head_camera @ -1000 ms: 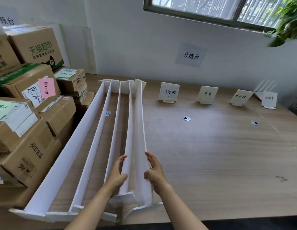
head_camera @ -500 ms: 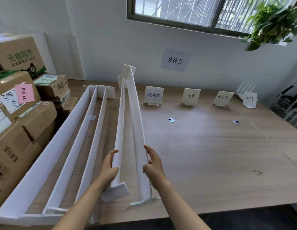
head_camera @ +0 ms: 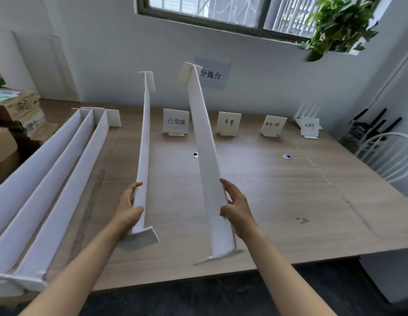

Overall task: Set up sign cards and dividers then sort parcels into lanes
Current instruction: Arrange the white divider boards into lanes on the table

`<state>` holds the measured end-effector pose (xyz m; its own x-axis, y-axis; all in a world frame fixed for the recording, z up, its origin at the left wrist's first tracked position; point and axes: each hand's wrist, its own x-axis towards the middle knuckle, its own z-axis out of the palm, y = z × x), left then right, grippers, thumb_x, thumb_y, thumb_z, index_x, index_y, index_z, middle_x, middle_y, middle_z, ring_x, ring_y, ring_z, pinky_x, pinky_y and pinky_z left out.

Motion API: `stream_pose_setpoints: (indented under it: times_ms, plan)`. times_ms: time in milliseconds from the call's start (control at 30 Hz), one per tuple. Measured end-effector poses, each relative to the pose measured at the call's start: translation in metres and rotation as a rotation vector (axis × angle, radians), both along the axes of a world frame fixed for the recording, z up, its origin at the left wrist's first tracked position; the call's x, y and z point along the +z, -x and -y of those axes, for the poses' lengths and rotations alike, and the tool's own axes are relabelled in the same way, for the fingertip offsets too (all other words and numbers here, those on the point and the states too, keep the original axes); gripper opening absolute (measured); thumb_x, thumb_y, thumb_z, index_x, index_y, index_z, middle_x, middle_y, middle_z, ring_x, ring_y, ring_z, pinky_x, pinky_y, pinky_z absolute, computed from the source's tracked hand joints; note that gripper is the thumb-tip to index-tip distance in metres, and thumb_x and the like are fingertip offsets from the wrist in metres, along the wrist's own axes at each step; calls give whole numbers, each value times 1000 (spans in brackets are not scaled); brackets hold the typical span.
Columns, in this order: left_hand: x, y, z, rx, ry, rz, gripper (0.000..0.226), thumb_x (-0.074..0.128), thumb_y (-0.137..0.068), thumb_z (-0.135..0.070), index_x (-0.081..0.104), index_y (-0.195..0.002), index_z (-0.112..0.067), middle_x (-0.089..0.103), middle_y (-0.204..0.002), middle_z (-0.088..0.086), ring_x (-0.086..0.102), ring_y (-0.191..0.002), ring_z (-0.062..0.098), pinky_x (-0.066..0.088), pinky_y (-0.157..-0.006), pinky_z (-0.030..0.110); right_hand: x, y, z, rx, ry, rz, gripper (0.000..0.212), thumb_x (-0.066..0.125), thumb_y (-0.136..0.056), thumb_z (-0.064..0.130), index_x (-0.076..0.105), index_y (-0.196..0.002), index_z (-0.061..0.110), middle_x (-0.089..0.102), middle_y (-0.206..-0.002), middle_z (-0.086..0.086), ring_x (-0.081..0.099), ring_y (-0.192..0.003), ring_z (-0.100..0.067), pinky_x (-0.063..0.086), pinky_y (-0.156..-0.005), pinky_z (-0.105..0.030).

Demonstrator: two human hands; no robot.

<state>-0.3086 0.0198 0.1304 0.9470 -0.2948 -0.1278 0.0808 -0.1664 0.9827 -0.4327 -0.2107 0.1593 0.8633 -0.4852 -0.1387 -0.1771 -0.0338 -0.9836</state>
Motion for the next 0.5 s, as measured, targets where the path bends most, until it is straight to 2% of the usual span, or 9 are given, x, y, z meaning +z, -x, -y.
stream_pose_setpoints:
  times_ms: [67, 167, 300, 367, 433, 500]
  plan:
    - [2, 11, 23, -10, 22, 24, 68, 34, -81, 26, 38, -138, -11, 47, -120, 4, 51, -105, 24, 44, -94, 39, 0, 21, 26, -16, 13, -10, 86, 35, -68, -25, 47, -138, 23, 50, -138, 3, 59, -107, -25, 42, -50, -12]
    - [4, 25, 57, -33, 14, 37, 68, 34, -81, 24, 39, -137, -13, 48, -118, 2, 52, -98, 20, 46, -88, 33, -2, 48, 61, -44, 11, -27, 86, 36, -69, -25, 47, -138, 25, 49, -139, 4, 59, -106, -25, 44, -51, -15]
    - [-5, 27, 93, -81, -38, 61, 71, 36, -77, 21, 45, -127, -28, 55, -121, 7, 56, -92, 22, 46, -82, 30, -3, 73, 101, -103, 9, -15, 84, 37, -70, -26, 48, -135, 27, 51, -136, 4, 61, -99, -18, 46, -55, -19]
    - [-10, 27, 109, -117, -49, 53, 74, 36, -74, 19, 47, -118, -41, 57, -123, 7, 59, -100, 25, 47, -86, 33, -5, 83, 121, -131, -1, -2, 84, 38, -71, -26, 49, -133, 29, 52, -135, 4, 61, -100, -16, 48, -63, -24]
    - [-10, 33, 131, -140, -38, 47, 78, 36, -73, 19, 48, -111, -49, 57, -126, 6, 58, -113, 25, 48, -96, 41, -6, 92, 144, -163, -9, 10, 83, 38, -71, -25, 51, -131, 31, 52, -135, 4, 61, -99, -15, 47, -67, -28]
    - [-8, 40, 156, -149, -43, 57, 77, 36, -73, 19, 47, -112, -45, 55, -130, 9, 53, -122, 25, 43, -103, 46, -6, 99, 168, -183, -6, 12, 83, 39, -71, -26, 51, -130, 31, 53, -134, 3, 61, -99, -14, 47, -68, -28]
